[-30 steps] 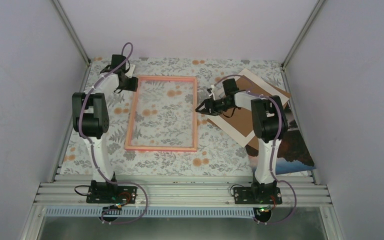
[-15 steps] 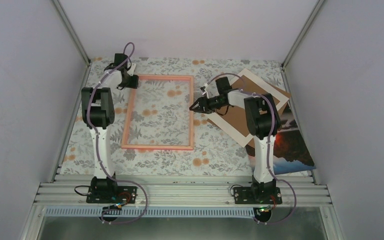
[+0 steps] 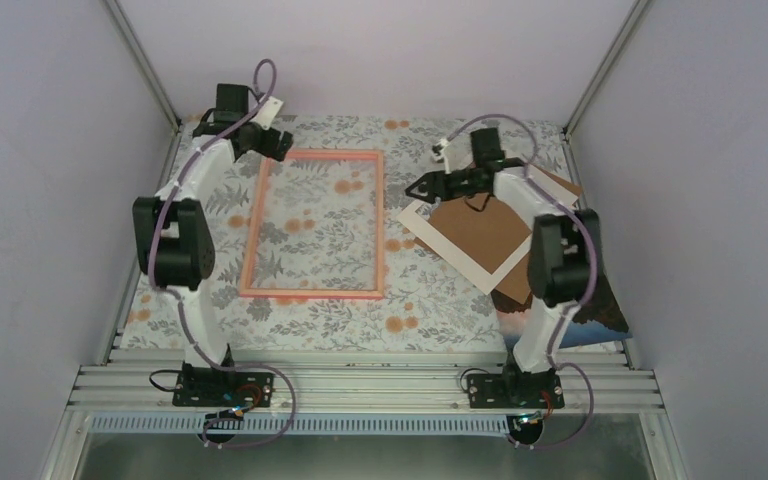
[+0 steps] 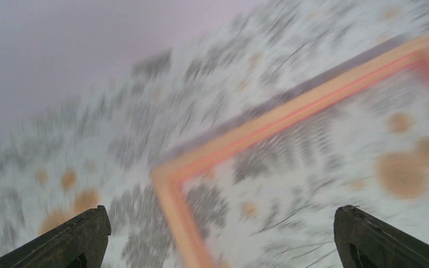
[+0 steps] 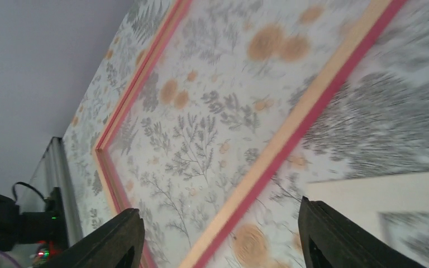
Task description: Put the photo into the frame
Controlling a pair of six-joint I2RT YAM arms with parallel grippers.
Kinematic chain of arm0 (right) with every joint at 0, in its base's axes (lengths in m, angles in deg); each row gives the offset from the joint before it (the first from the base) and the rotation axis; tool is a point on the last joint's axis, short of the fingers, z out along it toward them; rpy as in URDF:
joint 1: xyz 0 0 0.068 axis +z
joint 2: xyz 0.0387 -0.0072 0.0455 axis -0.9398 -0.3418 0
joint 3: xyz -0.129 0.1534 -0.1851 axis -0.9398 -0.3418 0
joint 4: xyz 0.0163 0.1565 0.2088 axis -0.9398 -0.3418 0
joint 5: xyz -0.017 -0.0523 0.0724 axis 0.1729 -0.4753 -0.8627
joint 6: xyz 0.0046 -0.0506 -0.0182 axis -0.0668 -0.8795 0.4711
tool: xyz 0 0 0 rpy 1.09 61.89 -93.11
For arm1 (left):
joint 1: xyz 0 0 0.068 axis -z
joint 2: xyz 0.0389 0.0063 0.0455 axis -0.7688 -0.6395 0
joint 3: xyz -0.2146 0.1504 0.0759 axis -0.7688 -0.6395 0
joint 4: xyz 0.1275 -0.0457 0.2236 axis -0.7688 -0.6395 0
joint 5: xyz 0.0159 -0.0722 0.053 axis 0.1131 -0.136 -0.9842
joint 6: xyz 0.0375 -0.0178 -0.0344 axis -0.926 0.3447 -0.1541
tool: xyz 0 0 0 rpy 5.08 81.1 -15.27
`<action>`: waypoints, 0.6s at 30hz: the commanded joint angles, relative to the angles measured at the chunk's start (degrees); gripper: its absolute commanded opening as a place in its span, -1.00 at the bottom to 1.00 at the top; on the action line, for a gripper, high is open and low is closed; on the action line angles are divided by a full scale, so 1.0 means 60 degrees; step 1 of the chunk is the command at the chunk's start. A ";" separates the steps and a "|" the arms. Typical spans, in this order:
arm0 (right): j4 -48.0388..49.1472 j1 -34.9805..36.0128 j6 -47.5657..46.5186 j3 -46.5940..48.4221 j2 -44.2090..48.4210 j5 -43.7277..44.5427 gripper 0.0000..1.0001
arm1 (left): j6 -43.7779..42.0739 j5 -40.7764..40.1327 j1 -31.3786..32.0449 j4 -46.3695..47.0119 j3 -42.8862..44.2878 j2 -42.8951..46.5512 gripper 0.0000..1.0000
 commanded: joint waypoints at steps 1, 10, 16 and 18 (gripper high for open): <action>-0.1532 -0.0843 -0.2270 -0.0701 0.1736 0.1126 0.40 | -0.1941 0.1278 0.1070 0.1515 -0.1367 0.2175 1.00; -0.3910 -0.4008 -0.4471 -0.1898 0.3487 0.2251 0.44 | -0.6052 0.1310 0.5136 0.5104 -0.6778 0.5449 1.00; -0.4294 -0.5733 -0.5159 -0.2698 0.3569 0.3330 0.39 | -0.7568 0.0978 0.7551 0.7605 -0.8272 0.4865 1.00; -0.4273 -0.5959 -0.5150 -0.2829 0.3287 0.3521 0.34 | -0.7948 0.0952 0.8064 0.8023 -0.8132 0.4212 1.00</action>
